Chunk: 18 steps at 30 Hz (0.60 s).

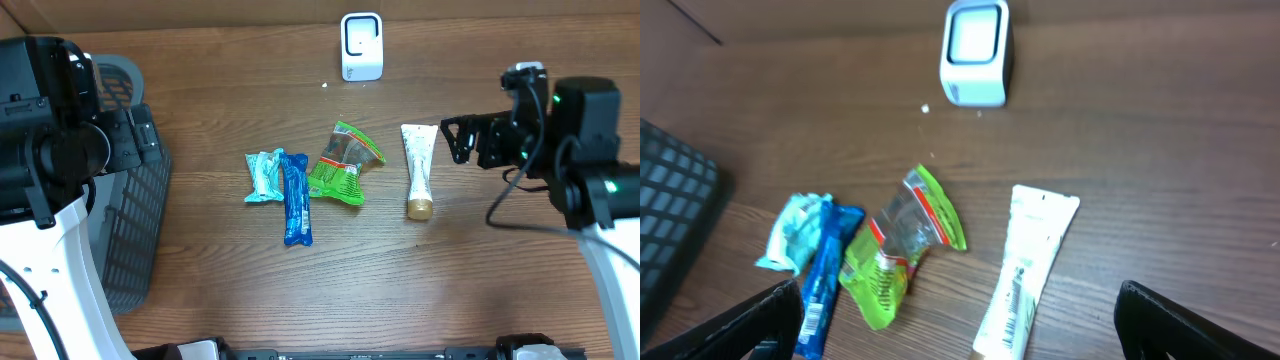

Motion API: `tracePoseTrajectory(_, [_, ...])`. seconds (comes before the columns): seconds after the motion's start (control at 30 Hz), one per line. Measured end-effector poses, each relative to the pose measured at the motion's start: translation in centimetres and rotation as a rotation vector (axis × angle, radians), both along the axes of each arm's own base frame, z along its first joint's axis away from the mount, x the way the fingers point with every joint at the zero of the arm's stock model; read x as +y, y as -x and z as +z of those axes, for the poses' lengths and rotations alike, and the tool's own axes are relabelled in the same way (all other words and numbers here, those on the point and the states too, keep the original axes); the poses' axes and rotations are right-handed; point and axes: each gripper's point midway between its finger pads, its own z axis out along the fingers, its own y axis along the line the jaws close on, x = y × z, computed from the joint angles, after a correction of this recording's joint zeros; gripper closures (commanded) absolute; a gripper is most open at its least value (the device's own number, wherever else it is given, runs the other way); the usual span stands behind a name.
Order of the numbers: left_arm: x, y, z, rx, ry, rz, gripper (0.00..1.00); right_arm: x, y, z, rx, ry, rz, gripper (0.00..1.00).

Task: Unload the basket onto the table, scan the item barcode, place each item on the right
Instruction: 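Move the right gripper left toward the white Pantene tube, then lower the right gripper onto the white tube and close on it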

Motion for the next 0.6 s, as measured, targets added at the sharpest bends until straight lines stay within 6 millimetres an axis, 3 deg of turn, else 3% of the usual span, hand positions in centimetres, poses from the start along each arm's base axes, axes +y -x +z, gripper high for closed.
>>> tracePoseTrajectory(0.13, [0.0, 0.0, 0.0, 0.001, -0.001, -0.002, 0.00, 0.2, -1.3, -4.1, 0.128, 0.004, 0.005, 0.01])
tracePoseTrajectory(0.23, [0.0, 0.0, 0.0, 0.001, -0.001, -0.002, 0.00, 0.4, -1.8, -8.3, 0.267, 0.004, 0.012, 0.01])
tracePoseTrajectory(0.4, [0.0, 0.0, 0.0, 0.001, -0.001, -0.002, 0.00, 0.2, -2.2, -12.3, 0.383, 0.012, 0.030, 0.09])
tracePoseTrajectory(0.53, [0.0, 0.0, 0.0, 0.001, -0.001, -0.002, 0.00, -1.4, -2.7, -14.6, 0.447, -0.018, 0.012, 0.17])
tracePoseTrajectory(0.6, [0.0, 0.0, 0.0, 0.001, -0.001, -0.002, 0.00, -2.5, -2.9, -15.4, 0.469, -0.060, 0.004, 0.29])
